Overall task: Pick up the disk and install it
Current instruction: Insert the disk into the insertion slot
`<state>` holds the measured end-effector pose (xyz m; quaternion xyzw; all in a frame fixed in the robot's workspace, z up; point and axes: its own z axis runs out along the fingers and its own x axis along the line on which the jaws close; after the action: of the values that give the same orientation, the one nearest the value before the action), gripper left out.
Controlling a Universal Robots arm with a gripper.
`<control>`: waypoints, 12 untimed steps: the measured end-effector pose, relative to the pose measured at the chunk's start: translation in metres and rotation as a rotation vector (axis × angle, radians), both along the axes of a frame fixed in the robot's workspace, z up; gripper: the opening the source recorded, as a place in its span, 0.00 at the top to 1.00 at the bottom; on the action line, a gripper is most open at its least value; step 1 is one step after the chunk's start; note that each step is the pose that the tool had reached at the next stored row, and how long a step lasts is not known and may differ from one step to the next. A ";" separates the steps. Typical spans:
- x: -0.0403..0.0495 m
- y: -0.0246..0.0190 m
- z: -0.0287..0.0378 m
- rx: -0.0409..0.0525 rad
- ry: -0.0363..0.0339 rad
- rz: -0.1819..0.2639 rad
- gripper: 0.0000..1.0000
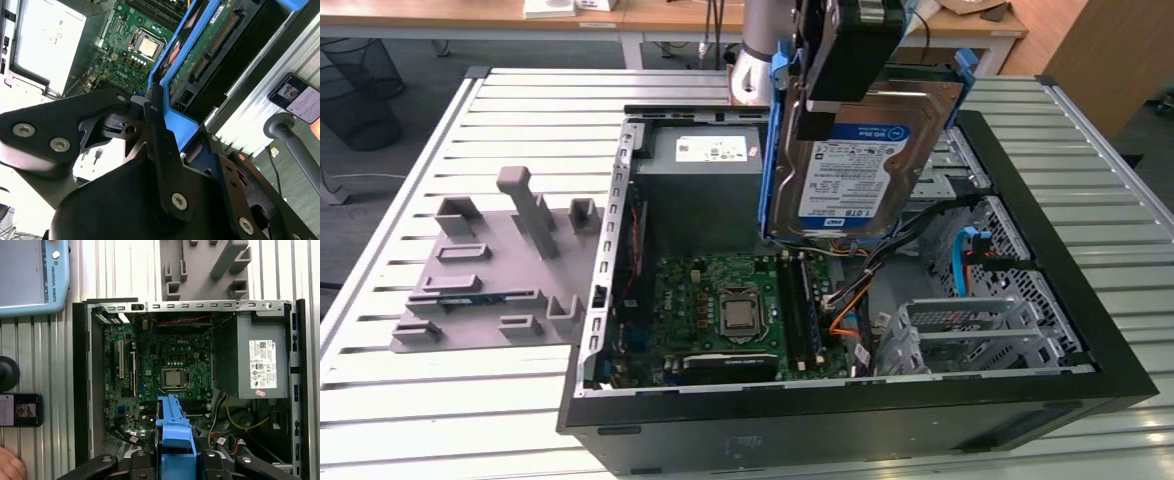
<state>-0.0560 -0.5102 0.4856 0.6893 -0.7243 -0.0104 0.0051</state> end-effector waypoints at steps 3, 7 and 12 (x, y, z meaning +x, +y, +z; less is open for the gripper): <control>0.0000 -0.0052 -0.0004 -0.0006 0.0000 0.000 0.64; 0.0001 -0.0127 -0.0011 -0.0010 0.0000 0.000 0.64; 0.0028 -0.0161 -0.0023 -0.0032 0.0000 0.000 0.64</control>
<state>-0.0532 -0.5262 0.4834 0.6893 -0.7244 -0.0093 0.0062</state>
